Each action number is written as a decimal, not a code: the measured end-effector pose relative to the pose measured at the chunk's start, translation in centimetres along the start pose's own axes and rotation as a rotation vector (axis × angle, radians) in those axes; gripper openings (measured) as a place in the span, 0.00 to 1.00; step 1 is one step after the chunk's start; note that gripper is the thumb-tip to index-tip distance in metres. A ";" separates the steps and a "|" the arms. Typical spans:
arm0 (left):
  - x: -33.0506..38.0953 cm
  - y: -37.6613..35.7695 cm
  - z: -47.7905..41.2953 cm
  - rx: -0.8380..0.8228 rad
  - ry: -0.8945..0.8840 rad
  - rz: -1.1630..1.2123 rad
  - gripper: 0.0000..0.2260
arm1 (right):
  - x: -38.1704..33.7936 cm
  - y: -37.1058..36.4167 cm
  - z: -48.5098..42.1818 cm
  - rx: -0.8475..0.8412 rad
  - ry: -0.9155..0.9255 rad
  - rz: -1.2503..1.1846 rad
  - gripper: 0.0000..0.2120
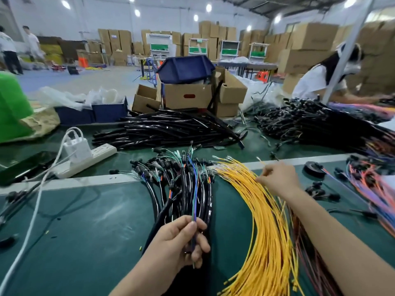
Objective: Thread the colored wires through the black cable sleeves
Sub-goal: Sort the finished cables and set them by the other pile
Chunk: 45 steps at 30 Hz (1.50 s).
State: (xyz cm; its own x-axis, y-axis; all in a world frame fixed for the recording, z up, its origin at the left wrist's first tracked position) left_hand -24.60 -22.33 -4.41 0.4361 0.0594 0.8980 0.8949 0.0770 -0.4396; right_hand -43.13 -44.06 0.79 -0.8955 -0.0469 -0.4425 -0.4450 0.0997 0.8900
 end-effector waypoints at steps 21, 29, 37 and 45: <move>-1.0 0.5 -0.3 -0.018 0.080 0.007 0.04 | -13.9 7.8 4.5 -0.192 0.392 -0.722 0.13; -1.1 0.3 -0.3 -0.041 0.060 -0.023 0.05 | -10.0 1.4 3.9 -0.385 0.165 -0.704 0.04; -1.1 0.5 -0.3 -0.025 0.034 -0.058 0.06 | -6.9 -2.6 6.0 -0.637 -0.070 -0.889 0.09; -1.2 0.7 -0.1 0.035 0.055 -0.058 0.06 | -9.3 0.2 7.3 -0.619 0.049 -0.930 0.12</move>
State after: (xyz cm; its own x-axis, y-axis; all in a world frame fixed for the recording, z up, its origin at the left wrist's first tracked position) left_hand -24.46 -22.49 -5.84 0.3888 -0.0004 0.9213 0.9154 0.1135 -0.3862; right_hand -34.86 -36.33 4.26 -0.2064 0.1135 -0.9719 -0.8539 -0.5059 0.1223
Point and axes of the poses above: each hand's wrist, its own z-axis away from the middle knuckle, its own y-axis out of the back of the hand, x = y × z, the point moved 7 cm from there along -z, towards the middle knuckle, and after that the axes turned 6 degrees about -y, right-handed, at the moved point
